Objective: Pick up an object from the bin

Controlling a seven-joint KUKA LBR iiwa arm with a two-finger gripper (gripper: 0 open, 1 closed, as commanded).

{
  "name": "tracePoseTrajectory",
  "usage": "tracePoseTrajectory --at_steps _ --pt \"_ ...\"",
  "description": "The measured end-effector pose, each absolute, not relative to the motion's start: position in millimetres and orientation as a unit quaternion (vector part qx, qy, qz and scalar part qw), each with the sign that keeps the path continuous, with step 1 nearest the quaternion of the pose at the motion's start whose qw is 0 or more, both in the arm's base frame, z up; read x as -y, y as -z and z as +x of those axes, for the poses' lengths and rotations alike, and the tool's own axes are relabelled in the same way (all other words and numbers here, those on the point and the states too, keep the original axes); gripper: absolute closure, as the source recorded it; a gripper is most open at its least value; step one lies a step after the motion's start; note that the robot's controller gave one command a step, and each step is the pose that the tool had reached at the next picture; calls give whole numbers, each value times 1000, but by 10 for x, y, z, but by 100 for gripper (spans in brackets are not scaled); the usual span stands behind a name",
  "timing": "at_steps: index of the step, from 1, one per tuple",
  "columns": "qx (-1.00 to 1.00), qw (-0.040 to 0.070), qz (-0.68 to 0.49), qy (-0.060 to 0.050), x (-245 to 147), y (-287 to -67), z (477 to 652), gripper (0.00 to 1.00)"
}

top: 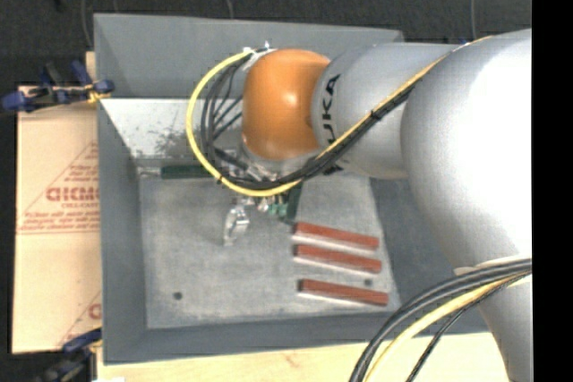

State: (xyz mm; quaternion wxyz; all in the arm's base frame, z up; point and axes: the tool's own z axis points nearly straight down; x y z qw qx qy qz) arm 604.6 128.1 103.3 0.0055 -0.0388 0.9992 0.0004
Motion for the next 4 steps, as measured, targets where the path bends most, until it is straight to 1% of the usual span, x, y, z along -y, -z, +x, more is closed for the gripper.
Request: tracePoseTrajectory --at_steps 1,2,3,4 --pt "-999 1 -43 -1 -739 -961 6155 0" --pt "-994 2 -109 2 -374 -1037 6229 0" --pt "-957 3 -290 1 -302 -861 6346 0" --pt "-948 3 -318 -1 -134 -808 6492 100"
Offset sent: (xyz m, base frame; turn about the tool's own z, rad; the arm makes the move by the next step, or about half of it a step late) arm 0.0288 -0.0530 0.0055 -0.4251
